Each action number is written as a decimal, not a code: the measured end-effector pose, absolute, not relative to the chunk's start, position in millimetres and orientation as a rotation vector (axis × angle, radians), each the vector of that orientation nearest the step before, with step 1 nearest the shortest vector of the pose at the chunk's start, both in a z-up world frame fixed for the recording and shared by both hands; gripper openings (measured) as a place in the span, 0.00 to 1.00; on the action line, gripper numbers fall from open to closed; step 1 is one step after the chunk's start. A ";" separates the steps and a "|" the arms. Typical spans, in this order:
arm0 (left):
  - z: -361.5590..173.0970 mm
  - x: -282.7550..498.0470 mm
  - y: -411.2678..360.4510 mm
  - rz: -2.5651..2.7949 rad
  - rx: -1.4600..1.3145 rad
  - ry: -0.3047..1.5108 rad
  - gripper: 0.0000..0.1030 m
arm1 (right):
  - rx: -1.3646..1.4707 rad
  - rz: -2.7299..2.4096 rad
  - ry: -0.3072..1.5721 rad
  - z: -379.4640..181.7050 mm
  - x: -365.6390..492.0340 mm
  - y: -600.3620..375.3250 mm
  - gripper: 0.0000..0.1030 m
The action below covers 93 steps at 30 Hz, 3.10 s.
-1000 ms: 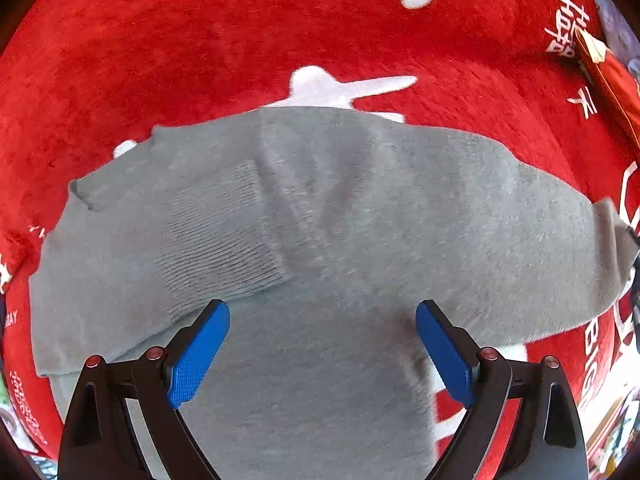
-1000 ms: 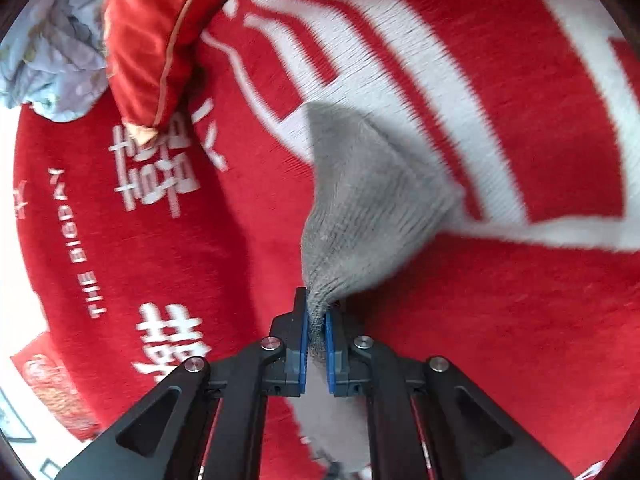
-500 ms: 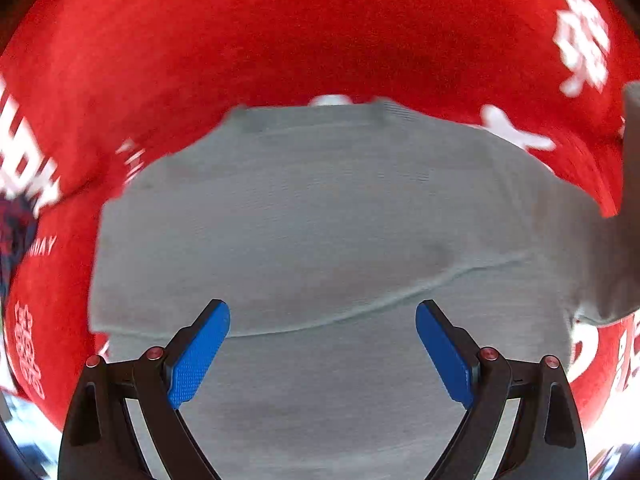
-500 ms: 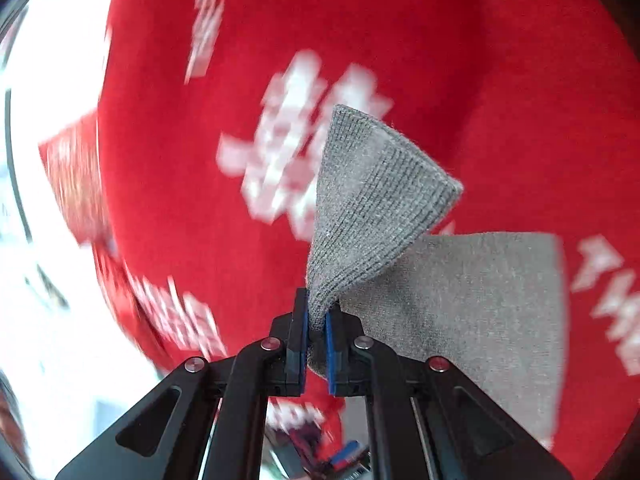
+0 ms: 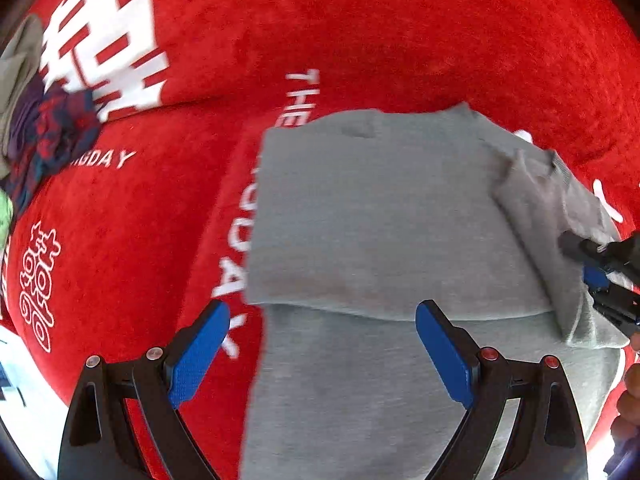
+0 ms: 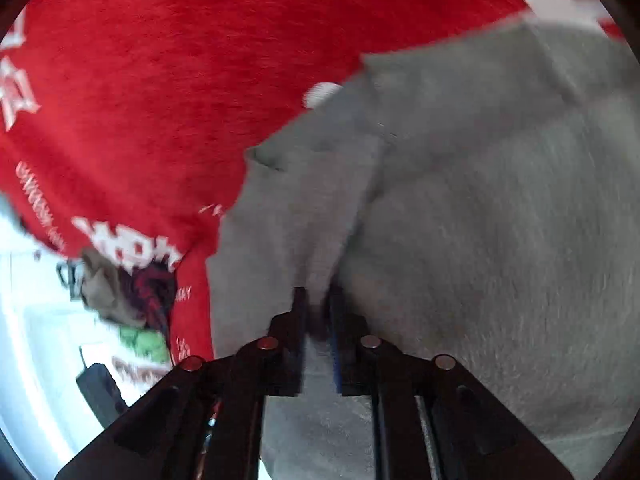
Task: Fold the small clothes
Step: 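Fold the held sleeve across the sweater body with the right tool, then open the right tool to release the sleeve on the body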
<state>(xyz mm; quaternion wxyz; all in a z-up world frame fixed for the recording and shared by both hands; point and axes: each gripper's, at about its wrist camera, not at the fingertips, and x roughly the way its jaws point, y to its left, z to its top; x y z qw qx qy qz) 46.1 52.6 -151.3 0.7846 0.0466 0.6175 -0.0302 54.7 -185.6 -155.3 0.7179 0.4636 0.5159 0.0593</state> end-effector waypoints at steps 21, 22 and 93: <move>-152.2 62.9 93.6 -0.232 -0.121 1.349 0.92 | 0.169 0.327 1.252 -124.4 48.7 -48.1 0.47; -153.9 64.2 86.6 -0.258 -0.124 1.354 0.92 | 0.227 0.311 1.253 -122.7 40.2 -59.2 0.53; -143.9 15.6 2.1 -0.259 0.270 1.417 0.42 | 0.788 -0.254 1.192 -99.9 -118.0 -291.7 0.54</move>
